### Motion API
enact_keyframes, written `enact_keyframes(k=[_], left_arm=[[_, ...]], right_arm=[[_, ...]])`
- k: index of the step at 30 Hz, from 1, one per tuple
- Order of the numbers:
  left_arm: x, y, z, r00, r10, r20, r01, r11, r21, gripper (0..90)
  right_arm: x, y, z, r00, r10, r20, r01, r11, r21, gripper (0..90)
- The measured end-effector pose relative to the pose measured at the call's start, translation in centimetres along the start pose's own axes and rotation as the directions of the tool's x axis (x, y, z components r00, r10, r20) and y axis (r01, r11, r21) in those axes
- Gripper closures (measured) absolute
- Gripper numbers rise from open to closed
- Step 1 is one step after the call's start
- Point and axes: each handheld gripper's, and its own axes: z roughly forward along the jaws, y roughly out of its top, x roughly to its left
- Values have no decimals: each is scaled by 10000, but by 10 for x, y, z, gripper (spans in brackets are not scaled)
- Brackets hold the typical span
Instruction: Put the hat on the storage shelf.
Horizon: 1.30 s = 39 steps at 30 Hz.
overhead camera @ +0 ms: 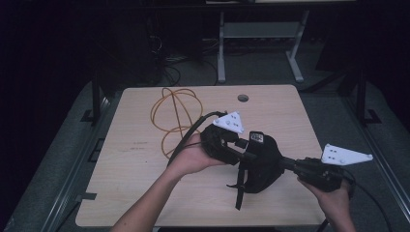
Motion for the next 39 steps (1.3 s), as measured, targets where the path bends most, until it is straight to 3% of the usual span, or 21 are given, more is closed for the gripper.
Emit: enact_keyframes(k=[6, 21, 39], left_arm=[[-1, -14, -12, 9998, -189, -67, 188, 9997, -176, 507], [-6, -51, -28, 9977, -293, -607, 295, 9996, 11, 447], [-10, -95, -21, 9932, -456, -1073, 489, 9984, 286, 426]], right_arm=[[-8, 8, -8, 9996, 278, 6, -278, 9996, 104, 880], [-22, 29, -22, 9981, 560, 265, -567, 9980, 284, 880], [-33, 67, -24, 9982, 351, 488, -368, 9987, 349, 880]])
